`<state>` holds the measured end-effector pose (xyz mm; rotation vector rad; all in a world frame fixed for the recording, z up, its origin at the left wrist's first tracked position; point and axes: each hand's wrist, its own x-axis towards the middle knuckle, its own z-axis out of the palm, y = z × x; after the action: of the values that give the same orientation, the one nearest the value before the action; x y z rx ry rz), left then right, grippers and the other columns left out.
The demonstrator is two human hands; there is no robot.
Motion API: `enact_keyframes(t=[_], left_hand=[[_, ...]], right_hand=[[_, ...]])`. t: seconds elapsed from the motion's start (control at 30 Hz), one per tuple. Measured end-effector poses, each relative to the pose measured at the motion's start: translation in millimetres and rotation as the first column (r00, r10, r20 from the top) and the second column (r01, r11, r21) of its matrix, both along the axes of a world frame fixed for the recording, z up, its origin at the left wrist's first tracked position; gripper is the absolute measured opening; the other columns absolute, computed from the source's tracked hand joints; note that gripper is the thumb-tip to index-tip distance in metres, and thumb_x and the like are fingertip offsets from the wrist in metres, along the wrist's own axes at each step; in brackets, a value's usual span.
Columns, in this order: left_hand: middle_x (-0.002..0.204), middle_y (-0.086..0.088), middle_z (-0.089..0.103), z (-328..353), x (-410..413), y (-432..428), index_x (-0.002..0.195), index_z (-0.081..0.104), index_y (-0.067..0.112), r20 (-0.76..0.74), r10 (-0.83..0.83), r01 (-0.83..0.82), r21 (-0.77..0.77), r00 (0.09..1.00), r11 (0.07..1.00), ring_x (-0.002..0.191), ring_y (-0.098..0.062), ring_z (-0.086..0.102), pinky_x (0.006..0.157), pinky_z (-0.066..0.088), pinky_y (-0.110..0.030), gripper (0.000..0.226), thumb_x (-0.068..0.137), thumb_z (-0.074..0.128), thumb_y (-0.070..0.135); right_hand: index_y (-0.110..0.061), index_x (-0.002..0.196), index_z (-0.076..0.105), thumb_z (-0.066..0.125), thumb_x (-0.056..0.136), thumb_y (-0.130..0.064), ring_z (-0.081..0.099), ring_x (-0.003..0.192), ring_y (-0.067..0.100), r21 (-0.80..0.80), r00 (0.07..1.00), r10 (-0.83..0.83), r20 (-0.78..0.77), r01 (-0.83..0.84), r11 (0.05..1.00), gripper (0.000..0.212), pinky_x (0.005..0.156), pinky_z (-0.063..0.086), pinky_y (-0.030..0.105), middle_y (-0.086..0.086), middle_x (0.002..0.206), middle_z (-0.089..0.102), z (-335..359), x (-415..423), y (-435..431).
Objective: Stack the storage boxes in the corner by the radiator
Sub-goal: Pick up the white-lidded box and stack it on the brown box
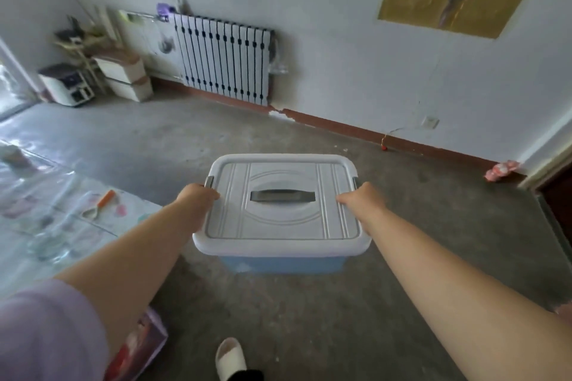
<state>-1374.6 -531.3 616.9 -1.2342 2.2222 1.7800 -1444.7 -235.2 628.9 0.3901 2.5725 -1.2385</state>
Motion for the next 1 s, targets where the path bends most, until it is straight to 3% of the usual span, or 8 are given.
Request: enact_keyframes(t=[0.17,0.33,0.43,0.57,0.67,0.8,0.9,1.0], left_hand=[[0.099,-0.021,0.057,2.2,-67.5,-83.3,0.115,0.060,-0.008,-0.014,0.042,-0.041,0.078,0.999,0.996,0.095,-0.035,0.057,0.099,0.044,-0.053,0.032,0.084,0.059,0.000],[0.099,-0.019,0.057,15.2,-141.5,-167.9,0.119,0.060,-0.003,-0.073,0.064,-0.058,0.076,0.995,0.995,0.092,-0.031,0.055,0.089,0.045,-0.044,0.034,0.085,0.061,0.001],[0.102,-0.019,0.059,16.5,-179.8,-212.4,0.120,0.060,-0.003,-0.062,0.081,-0.075,0.094,0.995,0.993,0.096,-0.033,0.056,0.099,0.045,-0.051,0.035,0.086,0.062,0.003],[0.090,-0.015,0.062,8.1,-227.9,-264.4,0.115,0.063,0.000,-0.055,0.152,-0.146,0.104,0.987,0.984,0.091,-0.033,0.058,0.093,0.048,-0.049,0.030,0.085,0.064,0.007],[0.095,-0.018,0.062,3.2,-263.0,-298.0,0.114,0.063,-0.002,-0.048,0.216,-0.208,0.130,0.975,0.969,0.090,-0.034,0.059,0.093,0.049,-0.051,0.030,0.085,0.063,0.006],[0.073,-0.015,0.056,-1.3,-333.1,-356.0,0.113,0.062,-0.006,-0.053,0.359,-0.344,0.184,0.932,0.921,0.062,-0.029,0.053,0.064,0.046,-0.033,0.029,0.085,0.062,0.002],[0.073,-0.014,0.056,2.5,-392.6,-404.6,0.115,0.062,-0.004,-0.062,0.432,-0.416,0.178,0.900,0.892,0.061,-0.026,0.052,0.067,0.045,-0.036,0.031,0.085,0.062,0.004],[0.088,-0.018,0.059,10.1,-435.4,-447.6,0.120,0.060,-0.003,-0.073,0.484,-0.469,0.161,0.872,0.868,0.071,-0.029,0.056,0.075,0.045,-0.039,0.034,0.086,0.062,0.005]], right_hand=[[-0.010,0.097,0.051,0.068,0.083,-0.024,0.063,0.088,0.030,0.018,0.998,0.056,0.003,-0.056,0.998,0.026,0.071,0.050,0.035,0.010,0.096,0.061,4.2,-83.5,-87.2],[-0.003,0.114,0.058,0.069,0.081,-0.024,0.066,0.094,0.033,0.021,0.997,0.078,0.010,-0.079,0.997,0.041,0.081,0.056,0.039,0.014,0.108,0.067,11.4,-164.8,-174.7],[-0.005,0.115,0.057,0.069,0.081,-0.024,0.066,0.098,0.034,0.020,0.995,0.098,0.034,-0.098,0.995,0.042,0.087,0.056,0.043,0.015,0.112,0.067,13.7,-210.0,-219.9],[-0.007,0.108,0.057,0.068,0.082,-0.025,0.066,0.096,0.033,0.027,0.986,0.167,0.030,-0.167,0.986,0.033,0.088,0.056,0.046,0.014,0.110,0.067,14.2,-278.7,-279.3],[-0.010,0.100,0.055,0.067,0.083,-0.023,0.066,0.095,0.032,0.013,0.971,0.238,0.027,-0.238,0.971,0.024,0.088,0.056,0.047,0.014,0.109,0.067,10.6,-329.9,-319.5],[-0.005,0.123,0.055,0.066,0.085,-0.023,0.067,0.098,0.032,-0.038,0.939,0.338,0.066,-0.336,0.941,0.043,0.090,0.055,0.048,0.014,0.111,0.067,2.7,-425.6,-386.5],[-0.008,0.120,0.057,0.065,0.086,-0.023,0.068,0.089,0.028,-0.015,0.905,0.421,0.057,-0.421,0.907,0.038,0.082,0.057,0.042,0.011,0.100,0.068,9.0,-504.3,-447.2],[-0.005,0.135,0.046,0.065,0.085,-0.024,0.067,0.088,0.030,-0.024,0.876,0.482,0.020,-0.481,0.876,0.056,0.081,0.057,0.041,0.009,0.096,0.065,21.6,-561.2,-507.6]])
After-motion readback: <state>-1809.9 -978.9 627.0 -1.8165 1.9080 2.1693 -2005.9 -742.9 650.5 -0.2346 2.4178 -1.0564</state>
